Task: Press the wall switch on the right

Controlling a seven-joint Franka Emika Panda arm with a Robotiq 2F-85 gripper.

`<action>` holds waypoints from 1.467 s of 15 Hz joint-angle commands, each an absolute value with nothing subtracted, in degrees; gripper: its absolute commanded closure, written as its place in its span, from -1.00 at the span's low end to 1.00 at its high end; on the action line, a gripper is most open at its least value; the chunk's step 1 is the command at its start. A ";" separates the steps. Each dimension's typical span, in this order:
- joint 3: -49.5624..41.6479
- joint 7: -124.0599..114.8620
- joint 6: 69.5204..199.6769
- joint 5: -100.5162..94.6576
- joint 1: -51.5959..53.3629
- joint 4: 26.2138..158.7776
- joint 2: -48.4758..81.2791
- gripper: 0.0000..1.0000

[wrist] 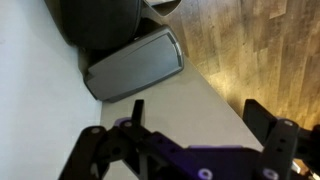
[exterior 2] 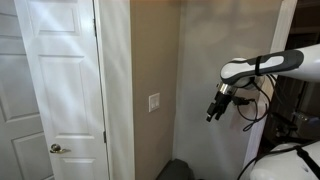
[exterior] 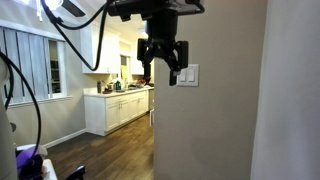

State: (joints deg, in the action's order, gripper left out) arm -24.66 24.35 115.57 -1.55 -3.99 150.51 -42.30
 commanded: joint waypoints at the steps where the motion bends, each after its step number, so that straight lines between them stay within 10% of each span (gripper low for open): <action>1: -24.52 27.94 122.85 2.40 -1.43 149.70 -37.88 -1.00; 11: -25.45 36.01 148.77 12.85 9.57 149.47 -28.81 -1.00; 12: -25.77 37.01 149.92 14.07 10.86 149.15 -28.09 -0.50; 22: -27.81 46.22 157.12 27.59 20.74 142.22 -19.30 0.71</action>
State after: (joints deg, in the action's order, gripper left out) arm -27.15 41.74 155.09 22.93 18.72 146.31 -24.24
